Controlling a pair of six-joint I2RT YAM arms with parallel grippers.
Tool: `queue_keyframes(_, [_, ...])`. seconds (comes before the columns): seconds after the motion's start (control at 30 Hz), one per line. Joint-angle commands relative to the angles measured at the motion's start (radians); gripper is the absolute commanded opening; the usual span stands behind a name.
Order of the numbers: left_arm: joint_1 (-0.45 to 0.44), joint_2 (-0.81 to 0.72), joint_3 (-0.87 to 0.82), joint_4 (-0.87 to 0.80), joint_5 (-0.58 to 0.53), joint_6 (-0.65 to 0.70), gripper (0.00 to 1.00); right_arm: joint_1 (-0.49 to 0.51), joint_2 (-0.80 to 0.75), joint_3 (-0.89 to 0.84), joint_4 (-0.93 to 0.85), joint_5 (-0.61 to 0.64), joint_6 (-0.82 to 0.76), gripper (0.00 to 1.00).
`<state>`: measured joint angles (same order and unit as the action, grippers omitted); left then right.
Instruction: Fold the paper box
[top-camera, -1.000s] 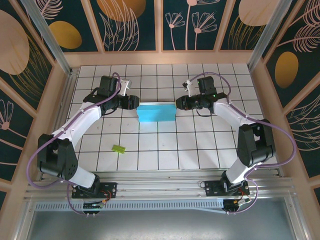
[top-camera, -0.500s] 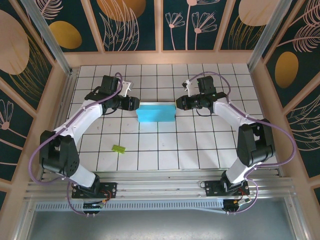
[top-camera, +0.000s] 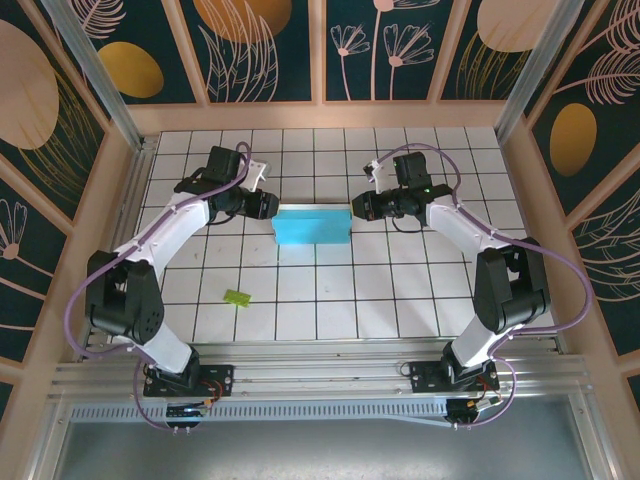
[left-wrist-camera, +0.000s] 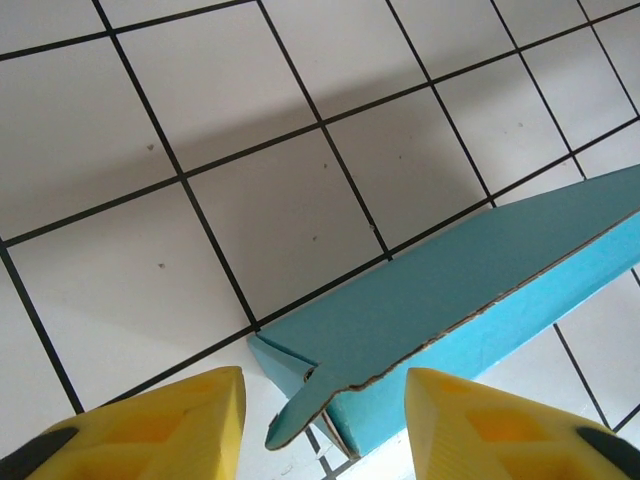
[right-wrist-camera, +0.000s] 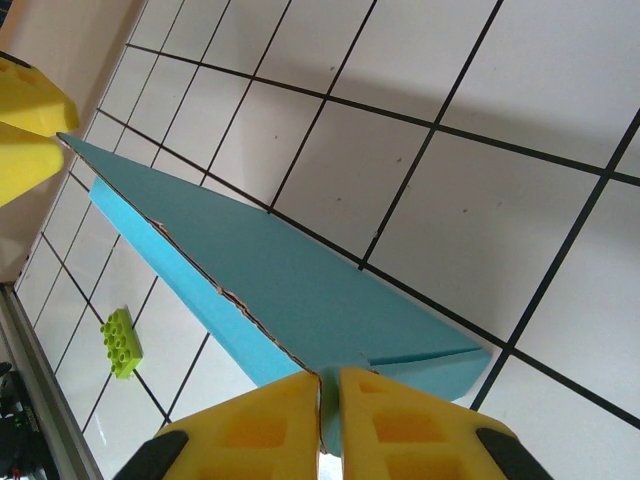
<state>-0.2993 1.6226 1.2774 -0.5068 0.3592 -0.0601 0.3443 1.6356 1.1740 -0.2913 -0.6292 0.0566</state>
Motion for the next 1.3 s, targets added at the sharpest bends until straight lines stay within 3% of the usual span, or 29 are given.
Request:
queue_keyframes(0.0, [0.004, 0.011, 0.027, -0.024, -0.008, 0.010, 0.43, 0.009, 0.016, 0.038, -0.022, 0.001, -0.021, 0.14])
queue_keyframes(0.4, [0.003, 0.002, 0.025, -0.025, -0.007, -0.001, 0.22, 0.012, 0.025, 0.052, -0.031, 0.003, -0.014, 0.14])
queue_keyframes(1.27, [0.003, -0.024, -0.071, 0.090, 0.087, -0.182, 0.11, 0.021, 0.027, 0.026, 0.024, 0.014, 0.103, 0.14])
